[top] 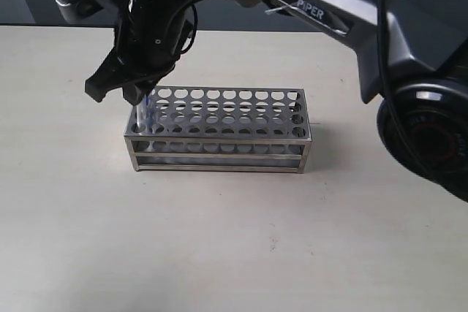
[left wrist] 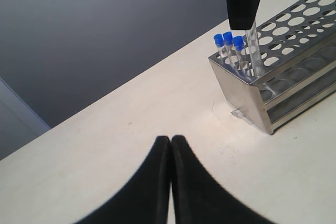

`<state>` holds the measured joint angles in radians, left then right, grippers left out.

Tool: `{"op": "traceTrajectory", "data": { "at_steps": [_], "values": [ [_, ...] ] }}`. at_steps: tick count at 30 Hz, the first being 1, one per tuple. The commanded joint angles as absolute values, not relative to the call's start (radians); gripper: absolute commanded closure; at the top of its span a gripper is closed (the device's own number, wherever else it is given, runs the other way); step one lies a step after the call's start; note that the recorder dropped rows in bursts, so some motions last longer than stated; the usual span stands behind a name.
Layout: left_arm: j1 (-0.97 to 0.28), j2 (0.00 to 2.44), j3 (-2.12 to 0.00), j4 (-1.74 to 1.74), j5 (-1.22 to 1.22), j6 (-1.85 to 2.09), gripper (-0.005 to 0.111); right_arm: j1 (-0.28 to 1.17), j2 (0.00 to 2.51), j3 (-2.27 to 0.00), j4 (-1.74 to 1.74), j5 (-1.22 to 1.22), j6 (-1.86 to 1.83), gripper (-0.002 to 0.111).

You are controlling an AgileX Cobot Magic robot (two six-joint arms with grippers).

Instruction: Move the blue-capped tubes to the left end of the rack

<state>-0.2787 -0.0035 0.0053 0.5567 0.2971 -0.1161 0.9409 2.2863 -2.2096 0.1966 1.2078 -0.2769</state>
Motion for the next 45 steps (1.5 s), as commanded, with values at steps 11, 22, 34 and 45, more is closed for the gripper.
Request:
{"op": "traceTrajectory", "data": {
  "at_steps": [11,22,34,45],
  "values": [
    [-0.282,0.0,0.0,0.557,0.29,-0.121,0.106,0.938,2.375,-2.216,0.281,1.2,-0.308,0.108],
    [-0.282,0.0,0.0,0.553,0.292,-0.121,0.106,0.938,2.388,-2.216,0.31,1.187,-0.308,0.085],
    [-0.282,0.0,0.0,0.555,0.292,-0.121,0.106,0.938,2.306,-2.218,0.272,1.221,-0.25,0.064],
    [-0.282,0.0,0.0,0.555,0.292,-0.121,0.106,0.938,2.019,-2.218,-0.023,1.221,-0.14,0.074]
  ]
}}
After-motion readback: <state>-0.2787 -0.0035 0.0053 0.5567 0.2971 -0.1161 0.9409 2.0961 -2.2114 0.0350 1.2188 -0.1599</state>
